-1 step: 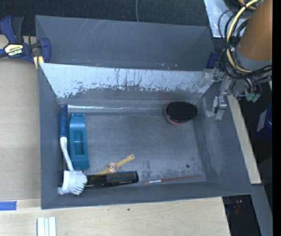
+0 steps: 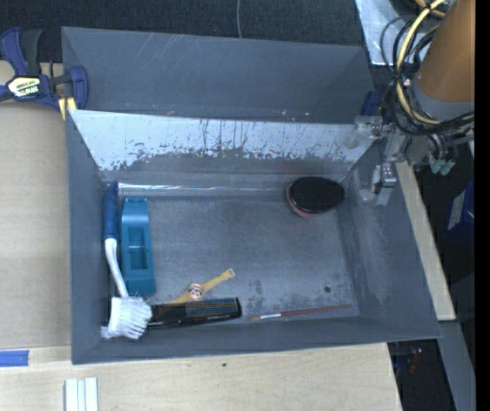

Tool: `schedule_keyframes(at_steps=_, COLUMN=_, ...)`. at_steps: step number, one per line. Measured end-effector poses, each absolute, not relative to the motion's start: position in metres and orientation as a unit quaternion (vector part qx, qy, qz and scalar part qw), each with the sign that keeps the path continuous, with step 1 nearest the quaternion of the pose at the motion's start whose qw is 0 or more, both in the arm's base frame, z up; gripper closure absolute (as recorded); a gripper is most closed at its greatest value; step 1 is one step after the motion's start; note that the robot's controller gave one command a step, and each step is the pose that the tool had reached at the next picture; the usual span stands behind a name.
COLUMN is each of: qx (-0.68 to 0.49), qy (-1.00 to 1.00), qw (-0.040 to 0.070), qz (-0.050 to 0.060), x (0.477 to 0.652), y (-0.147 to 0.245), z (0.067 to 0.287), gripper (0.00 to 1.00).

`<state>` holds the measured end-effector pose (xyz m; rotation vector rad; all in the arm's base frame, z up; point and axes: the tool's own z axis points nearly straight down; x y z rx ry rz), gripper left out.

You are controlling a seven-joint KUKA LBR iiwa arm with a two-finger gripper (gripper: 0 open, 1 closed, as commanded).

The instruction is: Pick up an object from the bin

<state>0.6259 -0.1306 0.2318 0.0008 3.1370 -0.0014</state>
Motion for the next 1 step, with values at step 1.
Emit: schedule_keyframes(at_steps=1, qx=0.062, qy=0.998, qw=0.003, qz=0.000, x=0.6109, y=-0.0923, z=0.1733, gripper=0.00)
